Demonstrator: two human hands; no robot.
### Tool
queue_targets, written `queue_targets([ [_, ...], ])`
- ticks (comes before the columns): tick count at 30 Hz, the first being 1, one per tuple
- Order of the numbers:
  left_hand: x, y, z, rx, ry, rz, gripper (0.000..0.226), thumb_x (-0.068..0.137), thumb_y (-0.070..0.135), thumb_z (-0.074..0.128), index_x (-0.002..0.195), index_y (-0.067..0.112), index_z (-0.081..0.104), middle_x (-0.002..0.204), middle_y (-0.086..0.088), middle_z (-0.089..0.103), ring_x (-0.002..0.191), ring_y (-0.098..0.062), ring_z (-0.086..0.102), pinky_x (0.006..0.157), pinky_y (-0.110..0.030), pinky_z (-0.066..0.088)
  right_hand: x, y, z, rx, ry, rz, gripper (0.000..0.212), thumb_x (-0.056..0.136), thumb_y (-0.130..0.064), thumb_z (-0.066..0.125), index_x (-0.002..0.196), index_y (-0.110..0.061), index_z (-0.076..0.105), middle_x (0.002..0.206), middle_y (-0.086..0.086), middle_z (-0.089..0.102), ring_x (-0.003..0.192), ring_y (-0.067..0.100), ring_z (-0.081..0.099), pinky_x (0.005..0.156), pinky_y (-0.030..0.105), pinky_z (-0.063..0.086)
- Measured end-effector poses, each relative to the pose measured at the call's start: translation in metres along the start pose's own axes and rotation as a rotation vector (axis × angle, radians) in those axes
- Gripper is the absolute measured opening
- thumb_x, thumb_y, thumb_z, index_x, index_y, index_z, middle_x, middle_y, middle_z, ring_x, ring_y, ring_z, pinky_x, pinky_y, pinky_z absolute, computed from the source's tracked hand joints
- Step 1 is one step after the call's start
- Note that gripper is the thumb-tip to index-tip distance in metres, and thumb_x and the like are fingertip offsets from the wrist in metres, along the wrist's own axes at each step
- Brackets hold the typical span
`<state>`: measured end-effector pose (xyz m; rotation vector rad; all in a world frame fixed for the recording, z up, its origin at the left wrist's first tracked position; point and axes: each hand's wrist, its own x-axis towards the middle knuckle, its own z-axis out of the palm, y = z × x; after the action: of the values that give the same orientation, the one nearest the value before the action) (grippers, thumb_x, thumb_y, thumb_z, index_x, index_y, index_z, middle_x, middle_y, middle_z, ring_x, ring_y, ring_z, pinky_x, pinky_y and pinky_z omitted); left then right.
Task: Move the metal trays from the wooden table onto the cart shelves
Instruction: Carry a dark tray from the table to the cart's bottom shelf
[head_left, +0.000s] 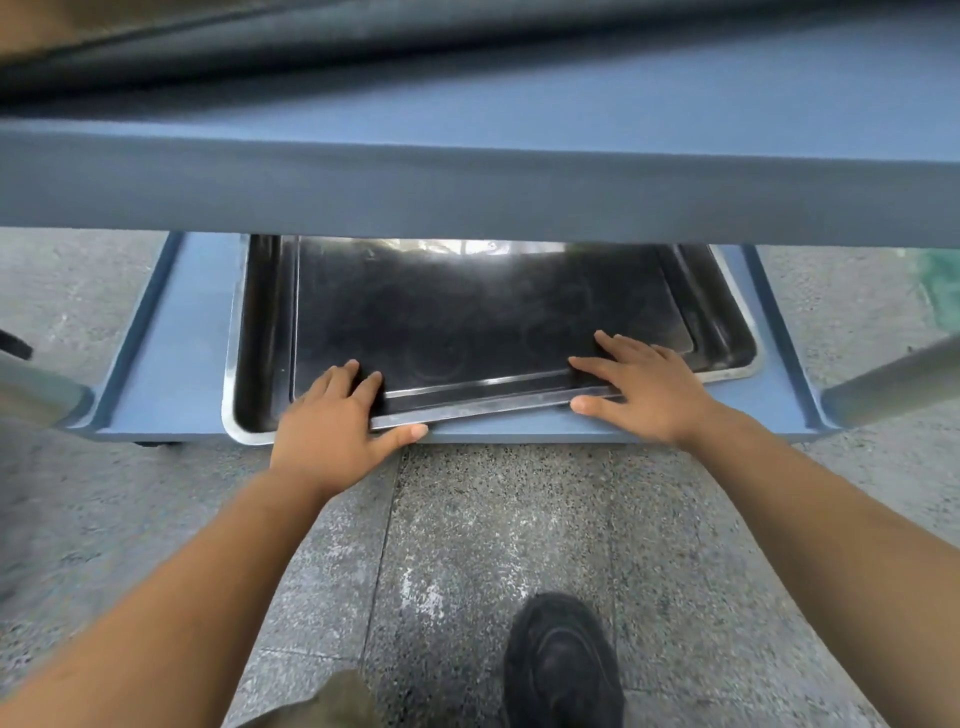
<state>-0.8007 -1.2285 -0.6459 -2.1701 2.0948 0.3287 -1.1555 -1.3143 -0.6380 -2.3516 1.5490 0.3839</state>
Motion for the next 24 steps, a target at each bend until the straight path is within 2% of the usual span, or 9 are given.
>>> queue_targets([
  [3, 0.001, 0.009, -0.001, -0.012, -0.024, -0.024, 0.110, 0.068, 0.094, 0.008, 0.148, 0.025, 0.035, 0.158, -0.006, 0.028, 0.146, -0.026, 0.025, 0.109, -0.050, 0.040, 0.006, 0.008, -0.004, -0.003, 0.000, -0.010, 0.085, 0.071, -0.090, 0.016, 0.145, -0.051, 0.028, 0.163, -0.004, 0.014, 0.149, 0.018, 0.016, 0.118, 0.047, 0.019],
  [7, 0.007, 0.019, -0.001, -0.182, 0.018, -0.144, 0.102, 0.074, 0.091, 0.008, 0.140, 0.026, 0.047, 0.157, -0.004, 0.032, 0.144, -0.024, 0.030, 0.101, -0.050, 0.043, 0.014, 0.016, -0.009, -0.004, 0.014, -0.033, 0.087, 0.068, -0.092, 0.013, 0.144, -0.054, 0.030, 0.163, -0.008, 0.016, 0.149, 0.018, 0.017, 0.114, 0.048, 0.026],
  [11, 0.007, 0.024, 0.001, -0.045, -0.026, -0.079, 0.111, 0.068, 0.096, 0.006, 0.148, 0.024, 0.034, 0.159, -0.009, 0.026, 0.147, -0.029, 0.023, 0.106, -0.052, 0.038, 0.023, 0.023, -0.014, -0.010, -0.008, -0.062, 0.089, 0.067, -0.092, 0.012, 0.145, -0.053, 0.028, 0.163, -0.006, 0.014, 0.150, 0.018, 0.015, 0.117, 0.048, 0.019],
  [16, 0.008, 0.031, 0.002, -0.027, -0.041, -0.122, 0.107, 0.071, 0.092, 0.007, 0.149, 0.023, 0.030, 0.161, -0.009, 0.022, 0.149, -0.029, 0.017, 0.106, -0.055, 0.037, 0.036, 0.032, -0.018, 0.002, -0.021, -0.084, 0.086, 0.068, -0.092, 0.013, 0.144, -0.054, 0.027, 0.163, -0.008, 0.011, 0.150, 0.013, 0.011, 0.119, 0.048, 0.012],
  [24, 0.013, 0.038, 0.003, -0.026, -0.028, -0.150, 0.106, 0.073, 0.090, 0.007, 0.150, 0.021, 0.029, 0.160, -0.011, 0.022, 0.149, -0.030, 0.017, 0.107, -0.056, 0.037, 0.054, 0.042, -0.026, -0.006, -0.042, -0.114, 0.091, 0.063, -0.095, 0.015, 0.144, -0.055, 0.027, 0.163, -0.009, 0.008, 0.150, 0.015, 0.010, 0.115, 0.049, 0.016],
])
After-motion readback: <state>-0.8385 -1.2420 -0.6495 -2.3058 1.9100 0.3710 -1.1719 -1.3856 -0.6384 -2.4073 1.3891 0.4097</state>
